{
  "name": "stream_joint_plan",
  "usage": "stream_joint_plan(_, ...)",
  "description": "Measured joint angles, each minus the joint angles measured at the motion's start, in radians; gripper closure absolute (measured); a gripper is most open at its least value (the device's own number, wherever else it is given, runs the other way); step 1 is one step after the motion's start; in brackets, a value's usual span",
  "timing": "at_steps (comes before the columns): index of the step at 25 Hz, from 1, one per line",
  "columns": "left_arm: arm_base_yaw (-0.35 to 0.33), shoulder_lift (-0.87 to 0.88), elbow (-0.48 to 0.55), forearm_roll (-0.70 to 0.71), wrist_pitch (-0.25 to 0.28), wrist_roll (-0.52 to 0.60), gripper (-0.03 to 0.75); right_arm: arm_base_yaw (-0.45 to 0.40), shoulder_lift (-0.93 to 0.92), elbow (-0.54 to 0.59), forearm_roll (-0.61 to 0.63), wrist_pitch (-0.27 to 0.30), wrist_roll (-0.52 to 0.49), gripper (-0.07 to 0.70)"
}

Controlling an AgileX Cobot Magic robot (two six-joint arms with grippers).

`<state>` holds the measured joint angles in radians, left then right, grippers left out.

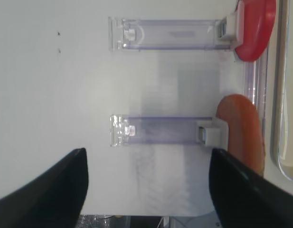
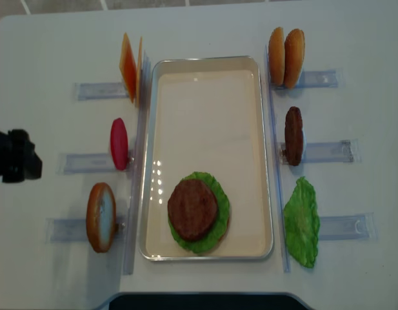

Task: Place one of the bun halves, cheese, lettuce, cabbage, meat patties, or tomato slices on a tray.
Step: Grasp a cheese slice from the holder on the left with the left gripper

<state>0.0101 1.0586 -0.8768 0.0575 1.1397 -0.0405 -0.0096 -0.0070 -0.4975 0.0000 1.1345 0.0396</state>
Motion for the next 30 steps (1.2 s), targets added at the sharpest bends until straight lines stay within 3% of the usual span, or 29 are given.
stream_joint_plan(8,0.000,0.281,-0.211,0.000,-0.013,-0.022,0.118,0.000,0.000,0.000,0.000,0.000,0.000,0.214)
stream_joint_plan(18,0.000,0.641,-0.577,-0.020,0.075,-0.033,0.118,0.000,0.000,0.000,0.000,0.000,0.000,0.214)
stream_joint_plan(30,-0.026,0.938,-0.935,-0.020,0.081,-0.071,0.118,0.000,0.000,0.000,0.000,0.000,0.000,0.214)
